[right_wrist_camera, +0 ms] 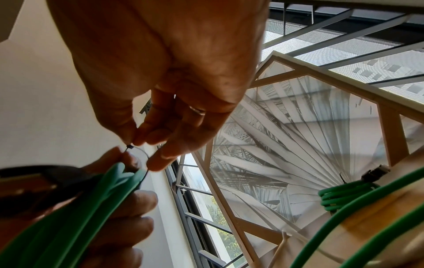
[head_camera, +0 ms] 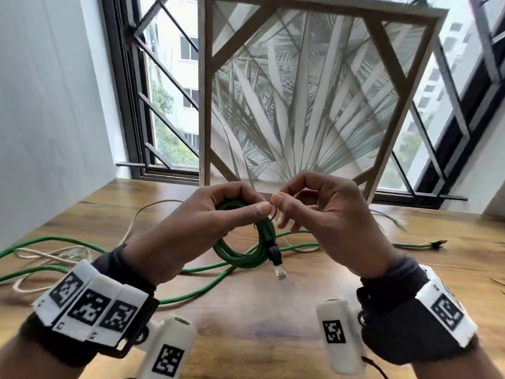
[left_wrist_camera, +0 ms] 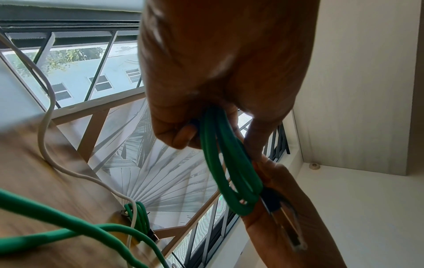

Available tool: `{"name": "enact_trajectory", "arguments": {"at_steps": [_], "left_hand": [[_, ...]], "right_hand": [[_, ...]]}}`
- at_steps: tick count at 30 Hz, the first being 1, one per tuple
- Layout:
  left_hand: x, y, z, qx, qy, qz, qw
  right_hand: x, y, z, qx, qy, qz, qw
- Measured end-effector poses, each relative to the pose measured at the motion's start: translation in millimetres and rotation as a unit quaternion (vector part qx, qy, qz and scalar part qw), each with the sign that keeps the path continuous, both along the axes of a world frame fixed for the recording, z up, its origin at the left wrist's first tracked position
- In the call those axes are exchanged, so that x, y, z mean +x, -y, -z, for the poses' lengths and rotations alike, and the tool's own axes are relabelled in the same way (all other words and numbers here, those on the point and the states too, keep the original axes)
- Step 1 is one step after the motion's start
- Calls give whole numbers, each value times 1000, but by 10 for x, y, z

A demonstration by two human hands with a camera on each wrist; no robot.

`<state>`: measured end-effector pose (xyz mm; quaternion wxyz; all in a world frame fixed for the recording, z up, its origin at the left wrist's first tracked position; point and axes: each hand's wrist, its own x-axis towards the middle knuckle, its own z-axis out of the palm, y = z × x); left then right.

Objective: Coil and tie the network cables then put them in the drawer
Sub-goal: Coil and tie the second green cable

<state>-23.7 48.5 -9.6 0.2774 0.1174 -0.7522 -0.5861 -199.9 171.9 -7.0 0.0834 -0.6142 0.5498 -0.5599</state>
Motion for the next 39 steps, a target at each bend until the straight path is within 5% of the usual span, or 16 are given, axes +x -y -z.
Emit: {"name": "enact_trajectory", "arguments": {"at_steps": [8, 39], "left_hand": [[15, -12, 0, 5, 3, 10, 1000], [-32, -11, 55, 4, -33, 26, 999]], "right_hand": [[-32, -18, -28, 9, -48, 51, 998], [-57, -21, -32, 5, -2, -16, 1000]]}}
